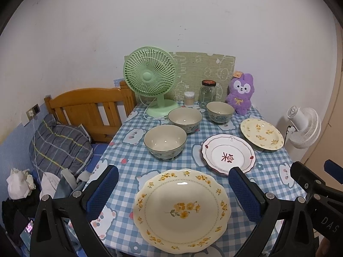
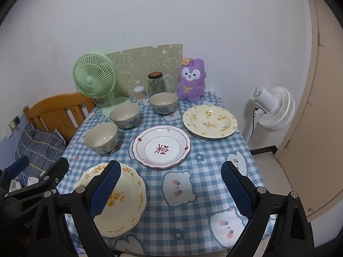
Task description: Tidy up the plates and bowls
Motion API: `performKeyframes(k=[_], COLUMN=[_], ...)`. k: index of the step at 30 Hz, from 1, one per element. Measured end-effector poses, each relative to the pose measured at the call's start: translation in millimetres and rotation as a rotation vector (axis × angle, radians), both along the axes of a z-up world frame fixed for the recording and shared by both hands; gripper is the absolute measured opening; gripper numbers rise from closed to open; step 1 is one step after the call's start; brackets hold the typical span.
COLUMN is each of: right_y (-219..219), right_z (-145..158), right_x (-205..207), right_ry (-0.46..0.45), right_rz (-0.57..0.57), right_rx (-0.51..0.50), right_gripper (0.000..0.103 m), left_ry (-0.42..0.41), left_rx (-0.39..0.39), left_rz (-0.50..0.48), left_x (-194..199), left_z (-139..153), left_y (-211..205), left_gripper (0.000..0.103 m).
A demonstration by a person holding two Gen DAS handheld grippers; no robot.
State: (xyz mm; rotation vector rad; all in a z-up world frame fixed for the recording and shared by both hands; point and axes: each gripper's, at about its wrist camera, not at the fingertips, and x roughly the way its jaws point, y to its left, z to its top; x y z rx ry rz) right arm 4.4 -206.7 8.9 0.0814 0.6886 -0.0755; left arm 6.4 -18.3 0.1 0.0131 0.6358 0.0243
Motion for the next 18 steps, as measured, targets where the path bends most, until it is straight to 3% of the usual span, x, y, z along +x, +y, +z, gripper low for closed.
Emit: performKeyframes(k=[18], right_y=[-4.0], right_z=[1.3], right_x=[-2.8], right_ry=[-0.002], right_rz=[-0.003], right_rx=[0.0], right_gripper=[0.096], left_ry=[0.002], left_rx=[0.003], left_rz=[-0.019], left_x=[0.2], left_z=[0.3], left_y=[-5.9], left_gripper=[0.099])
